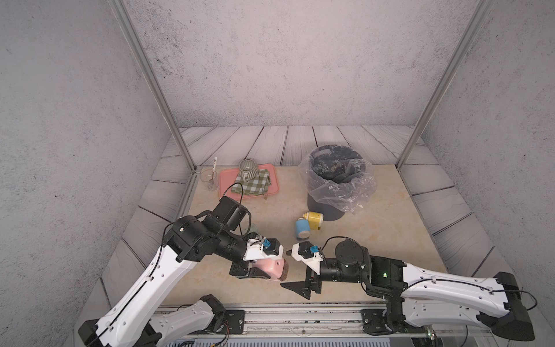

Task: Take out the pencil sharpener tray and clean the shavings
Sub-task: Pick up the pencil sharpener from the center of the board, then open the container of the pencil sharpener.

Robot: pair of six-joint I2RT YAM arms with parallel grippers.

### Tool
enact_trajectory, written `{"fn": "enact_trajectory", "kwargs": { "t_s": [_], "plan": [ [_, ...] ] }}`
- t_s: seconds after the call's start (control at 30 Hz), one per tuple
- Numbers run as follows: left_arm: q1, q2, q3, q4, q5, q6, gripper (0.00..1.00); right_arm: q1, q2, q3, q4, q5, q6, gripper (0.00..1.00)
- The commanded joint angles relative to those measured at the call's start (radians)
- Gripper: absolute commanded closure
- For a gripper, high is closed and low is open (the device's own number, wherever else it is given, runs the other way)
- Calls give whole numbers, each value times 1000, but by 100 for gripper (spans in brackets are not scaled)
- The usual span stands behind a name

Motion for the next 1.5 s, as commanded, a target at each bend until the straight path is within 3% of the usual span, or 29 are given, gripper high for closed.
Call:
{"fn": "enact_trajectory", "kwargs": {
  "t_s": [0.0, 0.53, 1.47],
  "plan": [
    [-12, -40, 12, 54, 78, -24, 100, 2, -22, -56, 17, 46, 26, 6],
    [-13, -84, -27, 89, 107, -62, 100, 3, -102, -69, 7, 79, 16, 7],
    [-15, -70, -16, 81, 94, -51, 100, 4, -72, -36, 12, 22, 41, 10]
  ]
}}
